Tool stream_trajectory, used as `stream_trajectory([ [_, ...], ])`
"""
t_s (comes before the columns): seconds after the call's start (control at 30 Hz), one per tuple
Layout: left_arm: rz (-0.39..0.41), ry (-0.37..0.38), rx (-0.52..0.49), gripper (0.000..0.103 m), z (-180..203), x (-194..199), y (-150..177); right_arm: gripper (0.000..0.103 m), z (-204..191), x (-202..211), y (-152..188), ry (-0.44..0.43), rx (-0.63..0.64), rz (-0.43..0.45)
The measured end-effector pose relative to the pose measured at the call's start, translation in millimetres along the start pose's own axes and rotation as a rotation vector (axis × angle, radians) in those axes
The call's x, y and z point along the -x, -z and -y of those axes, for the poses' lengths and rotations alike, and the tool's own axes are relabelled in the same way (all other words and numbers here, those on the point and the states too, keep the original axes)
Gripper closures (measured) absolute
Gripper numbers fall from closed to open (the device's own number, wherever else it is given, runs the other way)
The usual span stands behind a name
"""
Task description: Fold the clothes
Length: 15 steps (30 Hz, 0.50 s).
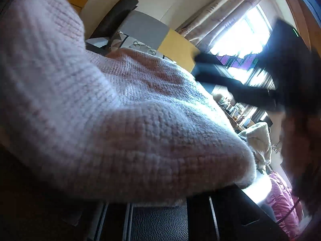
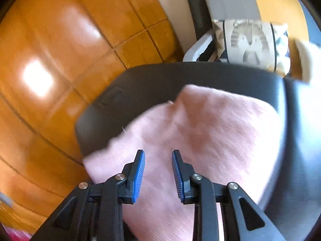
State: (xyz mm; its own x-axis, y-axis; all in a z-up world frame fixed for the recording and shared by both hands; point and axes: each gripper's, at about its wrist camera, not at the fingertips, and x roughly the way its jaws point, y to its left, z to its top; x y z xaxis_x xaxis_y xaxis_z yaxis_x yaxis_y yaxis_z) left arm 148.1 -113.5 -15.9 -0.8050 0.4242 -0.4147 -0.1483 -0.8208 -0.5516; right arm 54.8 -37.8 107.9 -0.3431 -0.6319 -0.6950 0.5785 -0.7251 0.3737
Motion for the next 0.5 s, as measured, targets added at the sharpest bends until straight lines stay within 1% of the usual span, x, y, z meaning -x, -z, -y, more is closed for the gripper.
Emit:
stream_trajectory([
  [0.07,0.033,-0.011,-0.022,0.092,7,11,-2,0.075,5,1,13,0.018,0.018,0.01],
  [0.1,0.045,-0.014,-0.035,0.092,11,18,-3,0.075,12,6,23,0.018,0.007,0.02],
  [0.13,0.057,-0.017,-0.048,0.092,16,24,-4,0.075,21,3,21,0.012,-0.003,0.029],
  [0.17,0.057,-0.015,-0.069,0.092,24,30,0,0.075,29,-1,19,0.005,-0.012,0.037],
  [0.2,0.049,-0.013,-0.091,0.092,29,31,2,0.075,32,-1,23,0.004,-0.012,0.04],
  [0.3,0.026,-0.007,-0.149,0.092,37,33,3,0.079,33,8,71,0.066,0.046,-0.012],
  [0.37,0.019,0.005,-0.181,0.092,43,39,-3,0.079,34,8,87,0.069,0.114,0.012],
  [0.4,0.021,0.006,-0.203,0.092,48,41,-5,0.079,33,0,86,0.071,0.13,0.022],
  [0.5,0.037,-0.005,-0.246,0.092,58,50,-16,0.079,30,-2,92,0.086,0.16,0.04],
])
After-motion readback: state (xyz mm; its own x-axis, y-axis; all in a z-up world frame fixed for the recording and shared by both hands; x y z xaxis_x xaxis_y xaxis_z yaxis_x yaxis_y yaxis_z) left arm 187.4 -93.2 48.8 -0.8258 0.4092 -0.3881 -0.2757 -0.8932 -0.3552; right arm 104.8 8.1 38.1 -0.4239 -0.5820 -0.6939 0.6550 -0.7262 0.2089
